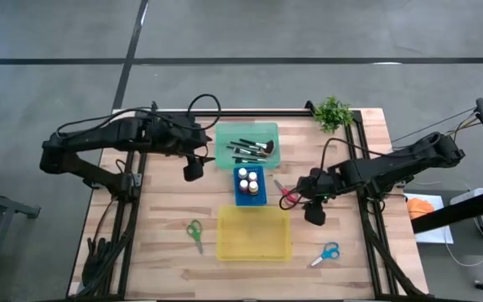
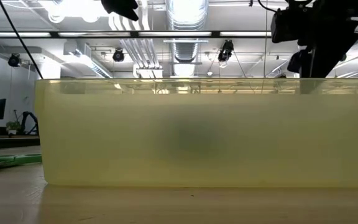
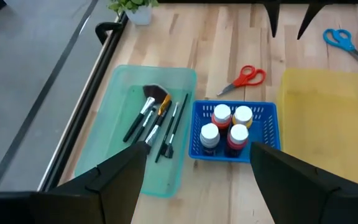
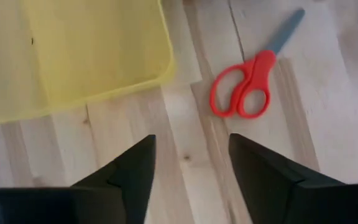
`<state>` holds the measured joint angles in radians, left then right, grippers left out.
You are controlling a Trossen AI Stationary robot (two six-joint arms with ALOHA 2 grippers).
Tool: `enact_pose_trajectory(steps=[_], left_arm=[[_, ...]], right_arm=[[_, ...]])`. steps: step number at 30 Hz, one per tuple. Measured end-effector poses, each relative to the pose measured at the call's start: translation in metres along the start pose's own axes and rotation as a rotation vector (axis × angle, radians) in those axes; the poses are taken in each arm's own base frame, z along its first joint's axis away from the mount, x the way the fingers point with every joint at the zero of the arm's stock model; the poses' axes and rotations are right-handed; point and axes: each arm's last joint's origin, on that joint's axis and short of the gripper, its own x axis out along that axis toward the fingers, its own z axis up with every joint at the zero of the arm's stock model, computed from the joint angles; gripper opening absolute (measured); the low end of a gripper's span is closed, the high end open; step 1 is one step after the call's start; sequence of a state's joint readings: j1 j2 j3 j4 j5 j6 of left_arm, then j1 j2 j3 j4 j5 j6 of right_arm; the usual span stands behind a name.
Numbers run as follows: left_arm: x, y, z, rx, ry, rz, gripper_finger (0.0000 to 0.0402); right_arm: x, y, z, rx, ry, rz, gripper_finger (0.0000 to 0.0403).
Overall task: Pick & Place Paint Supplies
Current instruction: Put the red scissors into the yellow bin
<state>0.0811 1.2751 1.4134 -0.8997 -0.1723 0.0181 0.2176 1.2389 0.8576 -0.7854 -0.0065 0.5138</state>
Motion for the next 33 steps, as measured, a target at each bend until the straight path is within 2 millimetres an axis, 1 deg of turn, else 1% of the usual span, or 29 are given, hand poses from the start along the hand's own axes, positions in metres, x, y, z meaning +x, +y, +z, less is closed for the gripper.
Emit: enact_pose_trajectory(steps=[6,9,13,21,29,33], left_arm=[[0.005,-0.001,-0.002,-0.001,-0.004,0.0,0.0294],[0.005,-0.001,0.0,-0.003,-0.018,0.0,0.0294],[0.006,-0.001,0.0,-0.005,-0.025,0.001,0.0294],[0.006,-0.001,0.0,-0.031,-0.028,0.0,0.0294],[0.006,-0.001,0.0,-0.07,-0.026,-0.008,0.0294],[0.006,-0.001,0.0,-0.077,-0.026,-0.008,0.0294]], right_arm=[[0.01,-0.002,-0.003,-0.144,-0.018,0.011,0.0141],[0.019,-0.005,-0.007,-0.185,-0.001,0.001,0.0122],[0.032,-0.007,-0.006,-0.224,0.012,-0.006,0.0103],[0.062,-0.008,0.005,-0.271,0.02,-0.017,0.0097],[0.09,-0.011,0.001,-0.295,0.085,-0.05,0.0097],[0.097,-0.013,-0.002,-0.29,0.079,-0.05,0.0097]])
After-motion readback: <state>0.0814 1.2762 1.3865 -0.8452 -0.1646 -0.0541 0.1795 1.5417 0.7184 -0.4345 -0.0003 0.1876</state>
